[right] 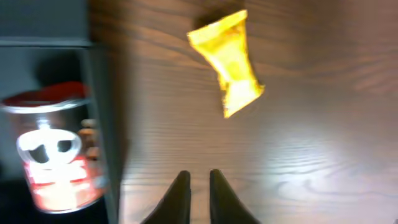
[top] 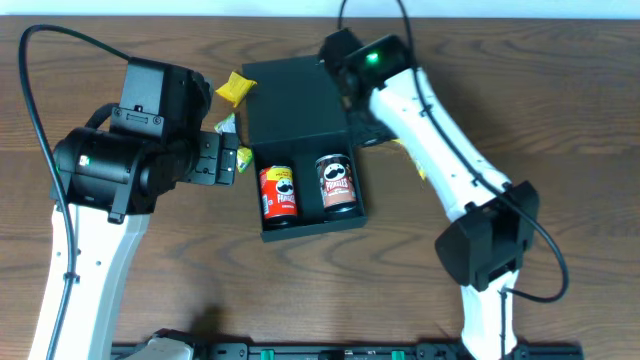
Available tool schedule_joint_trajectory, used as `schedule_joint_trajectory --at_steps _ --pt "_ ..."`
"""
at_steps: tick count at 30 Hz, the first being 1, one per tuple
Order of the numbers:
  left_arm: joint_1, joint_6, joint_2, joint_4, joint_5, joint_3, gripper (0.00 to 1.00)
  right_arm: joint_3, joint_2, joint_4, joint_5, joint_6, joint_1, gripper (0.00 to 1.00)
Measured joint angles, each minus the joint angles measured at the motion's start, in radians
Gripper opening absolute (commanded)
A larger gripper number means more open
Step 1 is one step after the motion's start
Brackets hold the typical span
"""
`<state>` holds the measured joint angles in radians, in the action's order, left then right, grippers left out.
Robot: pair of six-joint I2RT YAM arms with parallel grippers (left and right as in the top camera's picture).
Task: Pack container
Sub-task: 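Release the can and raise the right gripper out of the box, then grasp the yellow snack packet right of the box with the right gripper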
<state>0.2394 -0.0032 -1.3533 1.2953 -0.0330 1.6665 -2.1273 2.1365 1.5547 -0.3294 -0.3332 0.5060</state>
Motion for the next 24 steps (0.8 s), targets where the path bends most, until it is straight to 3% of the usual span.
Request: schedule_joint_trajectory --at_steps 1,2,4,7,14,24 --pt "0.0 0.0 0.0 -0.005 0.0 0.0 0.96 0.0 0.0 -0.003 -0.001 0.03 -0.019 0.22" --pt "0.0 0.0 0.0 -0.012 0.0 0.0 0.95 0.0 0.0 -0.007 0.0 0.053 -0.037 0.32" --pt "0.0 0.0 0.0 -0.025 0.0 0.0 0.96 0.0 0.0 -0.008 0.0 0.11 -0.073 0.72" --pt "0.0 0.0 0.0 -0.043 0.0 0.0 0.95 0.0 0.0 0.004 0.017 0.21 -0.124 0.98" --pt "0.0 -0.004 -0.001 -0.118 0.0 0.0 0.95 0.021 0.0 -0.012 0.27 0.483 -0.28 0.99" --pt "0.0 -0.008 -0.019 -0.204 -0.047 0.0 0.95 0.319 0.0 -0.27 0.311 0.6 -0.291 0.99"
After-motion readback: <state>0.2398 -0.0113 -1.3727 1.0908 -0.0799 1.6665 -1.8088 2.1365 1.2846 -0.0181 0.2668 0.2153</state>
